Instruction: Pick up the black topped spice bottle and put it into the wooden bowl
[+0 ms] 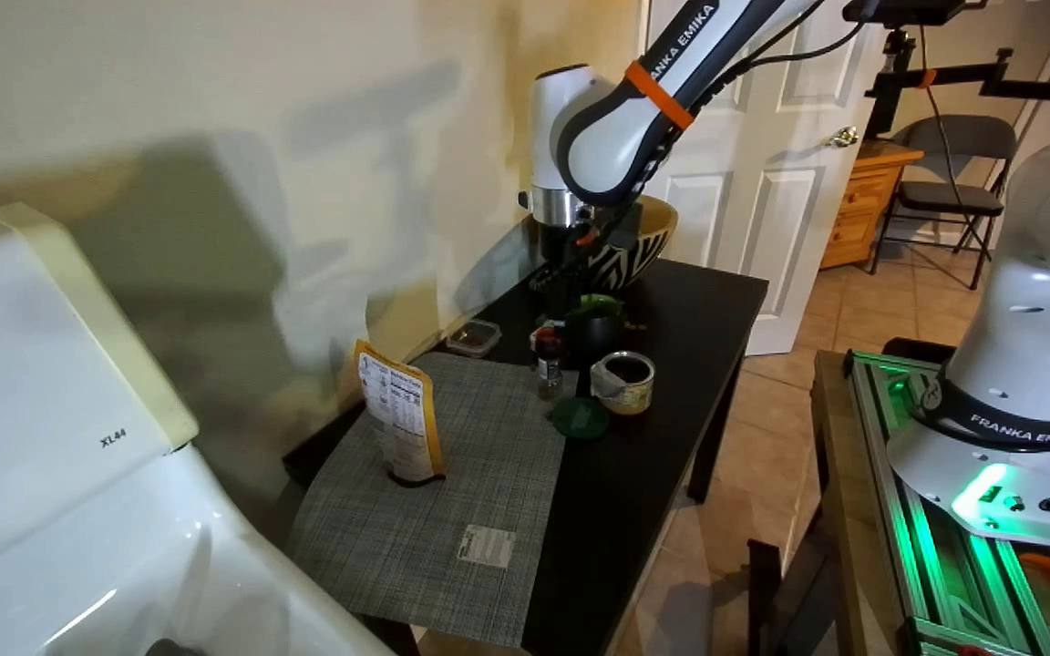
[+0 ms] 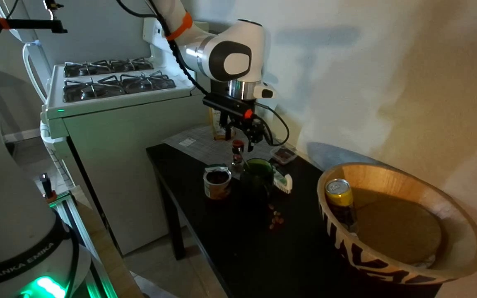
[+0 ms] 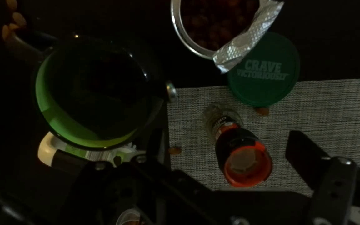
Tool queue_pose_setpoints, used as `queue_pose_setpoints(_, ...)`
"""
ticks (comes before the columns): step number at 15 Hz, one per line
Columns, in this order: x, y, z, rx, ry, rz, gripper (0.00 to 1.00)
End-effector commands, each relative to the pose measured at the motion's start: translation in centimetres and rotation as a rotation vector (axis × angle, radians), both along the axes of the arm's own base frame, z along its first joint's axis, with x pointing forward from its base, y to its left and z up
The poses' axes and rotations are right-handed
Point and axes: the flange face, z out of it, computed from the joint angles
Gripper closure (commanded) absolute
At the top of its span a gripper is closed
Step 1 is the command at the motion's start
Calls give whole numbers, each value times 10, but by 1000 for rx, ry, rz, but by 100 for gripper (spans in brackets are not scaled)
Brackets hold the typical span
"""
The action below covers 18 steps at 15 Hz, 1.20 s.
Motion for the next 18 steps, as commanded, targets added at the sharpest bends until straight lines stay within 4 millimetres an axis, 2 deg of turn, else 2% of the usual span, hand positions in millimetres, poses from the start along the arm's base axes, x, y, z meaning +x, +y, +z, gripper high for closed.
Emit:
queue_pose_setpoints(1,21,0,-15,-1,21,18,0)
queue_pose_setpoints(5,29,10,-24,0,35,45,1)
queue_pose_setpoints(8,29,20,-29,4,45,69,7)
queue_pose_setpoints(9,28,23,-31,4,48,75,14)
queue_pose_setpoints(10,28,26,-32,3,51,79,35)
queue_pose_setpoints(12,27,30,-34,-1,55,85,40)
queue_pose_setpoints(17,27,29,-33,-14,56,92,78)
queue_pose_setpoints(18,25,30,-31,-14,58,92,78)
